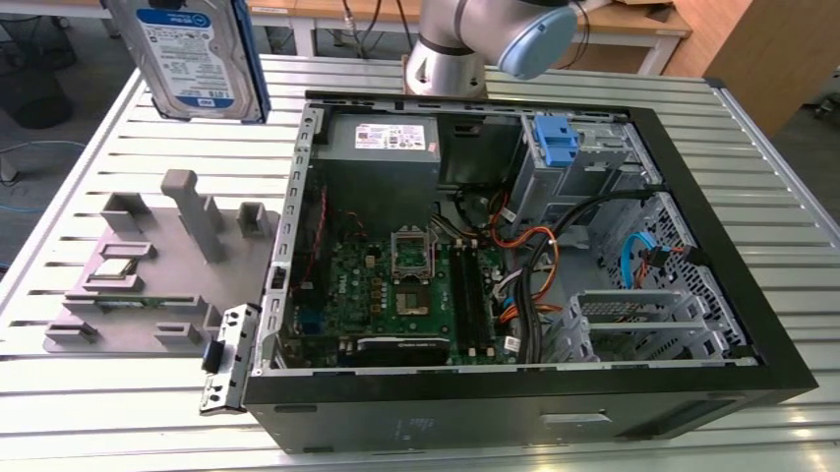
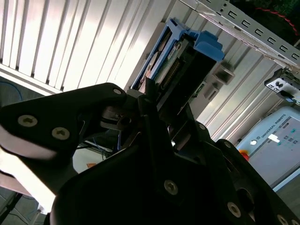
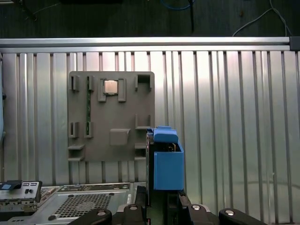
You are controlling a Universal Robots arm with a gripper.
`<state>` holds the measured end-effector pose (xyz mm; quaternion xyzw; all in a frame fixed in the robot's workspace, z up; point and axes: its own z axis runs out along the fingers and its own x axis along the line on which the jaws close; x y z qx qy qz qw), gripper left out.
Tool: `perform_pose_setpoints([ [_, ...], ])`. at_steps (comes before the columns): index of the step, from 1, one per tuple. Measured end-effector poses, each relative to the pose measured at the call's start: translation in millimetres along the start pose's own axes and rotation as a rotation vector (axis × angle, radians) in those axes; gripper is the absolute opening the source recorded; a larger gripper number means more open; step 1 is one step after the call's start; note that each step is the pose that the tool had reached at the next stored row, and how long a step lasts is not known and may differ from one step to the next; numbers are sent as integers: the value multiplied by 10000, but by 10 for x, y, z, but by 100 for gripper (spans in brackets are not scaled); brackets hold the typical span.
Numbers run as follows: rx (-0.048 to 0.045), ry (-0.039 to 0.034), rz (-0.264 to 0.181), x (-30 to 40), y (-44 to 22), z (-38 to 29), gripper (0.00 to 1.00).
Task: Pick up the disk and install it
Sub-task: 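Pick up the disk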
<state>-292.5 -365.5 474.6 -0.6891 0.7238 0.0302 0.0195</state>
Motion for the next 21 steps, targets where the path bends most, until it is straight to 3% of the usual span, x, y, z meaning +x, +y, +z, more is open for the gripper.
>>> perform_pose_setpoints([
  [21, 0, 0, 0, -25, -498, -7, 35],
])
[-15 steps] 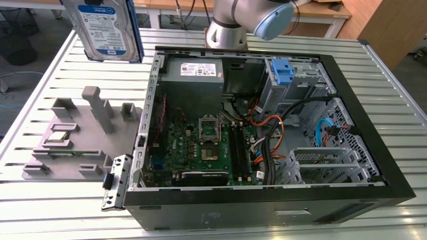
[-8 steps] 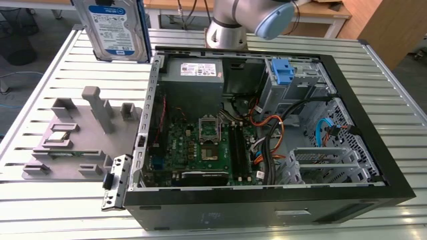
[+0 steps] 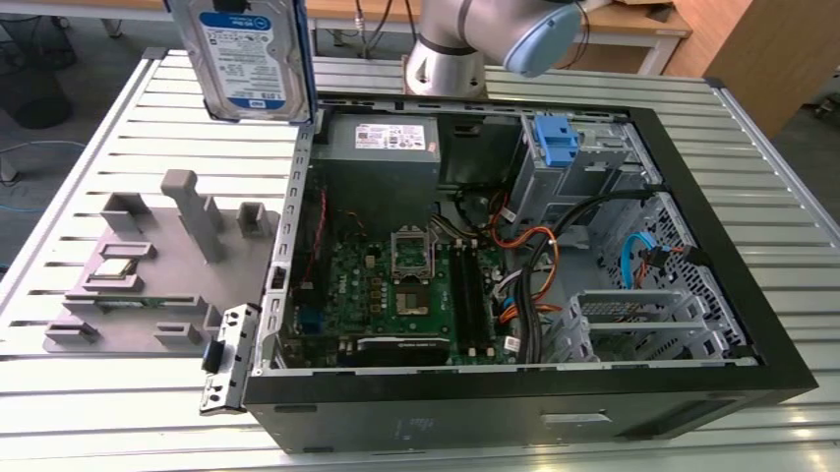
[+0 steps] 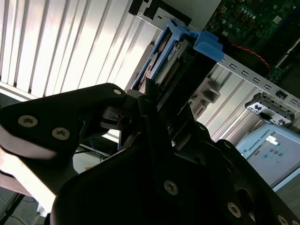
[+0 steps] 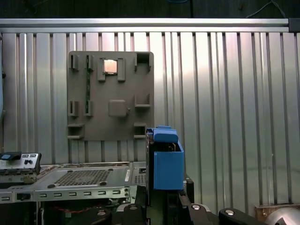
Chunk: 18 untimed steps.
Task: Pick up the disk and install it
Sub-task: 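Pick up the disk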
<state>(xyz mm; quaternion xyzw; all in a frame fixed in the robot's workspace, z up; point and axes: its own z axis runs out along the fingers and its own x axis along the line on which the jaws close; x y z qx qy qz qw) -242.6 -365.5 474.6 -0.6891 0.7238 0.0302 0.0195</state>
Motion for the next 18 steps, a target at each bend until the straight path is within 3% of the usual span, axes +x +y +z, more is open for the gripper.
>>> perform_pose_setpoints([
  [18, 0, 0, 0, -21, -419, -6, 35],
])
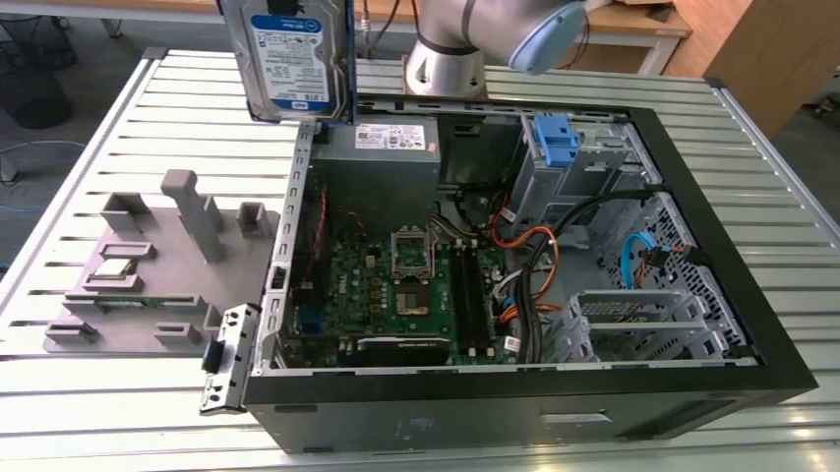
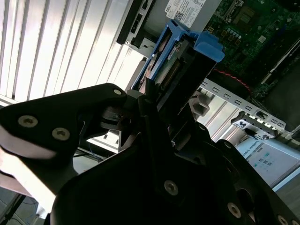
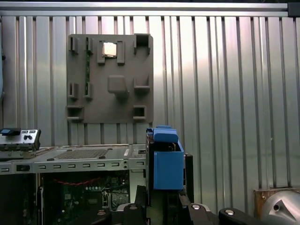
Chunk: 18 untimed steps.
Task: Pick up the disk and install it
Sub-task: 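Pick up the disk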
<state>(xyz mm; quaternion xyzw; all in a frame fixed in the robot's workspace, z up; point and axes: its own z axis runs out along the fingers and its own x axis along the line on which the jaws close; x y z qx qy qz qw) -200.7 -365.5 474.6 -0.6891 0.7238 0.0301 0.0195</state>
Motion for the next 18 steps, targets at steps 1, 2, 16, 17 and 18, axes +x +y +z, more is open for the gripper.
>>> perform_pose_setpoints([
  [1, 0, -1, 0, -1, -23, 0, 35],
  [2, 0, -1, 0, -2, -46, 0, 35],
  [16, 0, 0, 0, -19, -376, -5, 35],
  [17, 0, 0, 0, -20, -400, -5, 35],
  [18, 0, 0, 0, -21, -422, -5, 35],
])
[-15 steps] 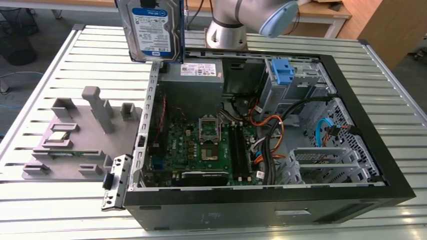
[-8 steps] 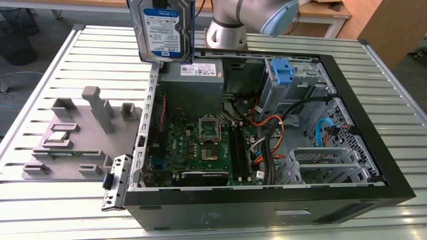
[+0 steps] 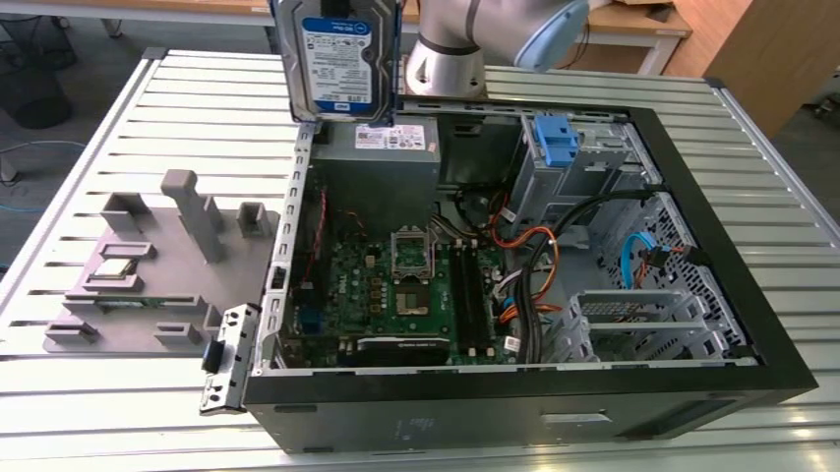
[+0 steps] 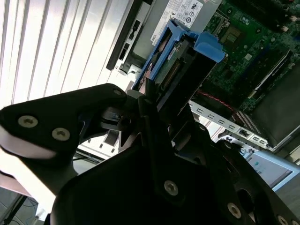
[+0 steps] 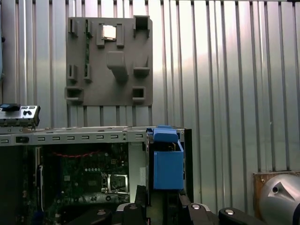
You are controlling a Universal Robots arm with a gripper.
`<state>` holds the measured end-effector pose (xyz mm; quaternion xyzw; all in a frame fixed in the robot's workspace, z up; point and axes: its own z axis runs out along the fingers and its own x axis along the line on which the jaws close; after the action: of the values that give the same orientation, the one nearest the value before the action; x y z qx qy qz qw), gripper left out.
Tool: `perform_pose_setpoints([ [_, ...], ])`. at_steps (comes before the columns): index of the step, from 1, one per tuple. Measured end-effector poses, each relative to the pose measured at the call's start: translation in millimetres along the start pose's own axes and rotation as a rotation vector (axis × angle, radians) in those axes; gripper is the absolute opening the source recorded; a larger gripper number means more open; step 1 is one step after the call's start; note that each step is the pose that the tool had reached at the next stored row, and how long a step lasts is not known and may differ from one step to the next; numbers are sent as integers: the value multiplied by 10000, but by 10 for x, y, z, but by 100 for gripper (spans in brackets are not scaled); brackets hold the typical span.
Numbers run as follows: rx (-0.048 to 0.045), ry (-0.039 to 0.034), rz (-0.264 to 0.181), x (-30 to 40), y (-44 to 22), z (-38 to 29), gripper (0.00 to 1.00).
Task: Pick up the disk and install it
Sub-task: 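Pick up the disk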
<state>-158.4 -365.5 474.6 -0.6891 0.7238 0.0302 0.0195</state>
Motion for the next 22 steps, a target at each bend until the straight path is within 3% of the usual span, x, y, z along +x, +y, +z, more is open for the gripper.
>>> perform_pose_setpoints([
  [22, 0, 0, 1, -25, -505, -7, 35],
])
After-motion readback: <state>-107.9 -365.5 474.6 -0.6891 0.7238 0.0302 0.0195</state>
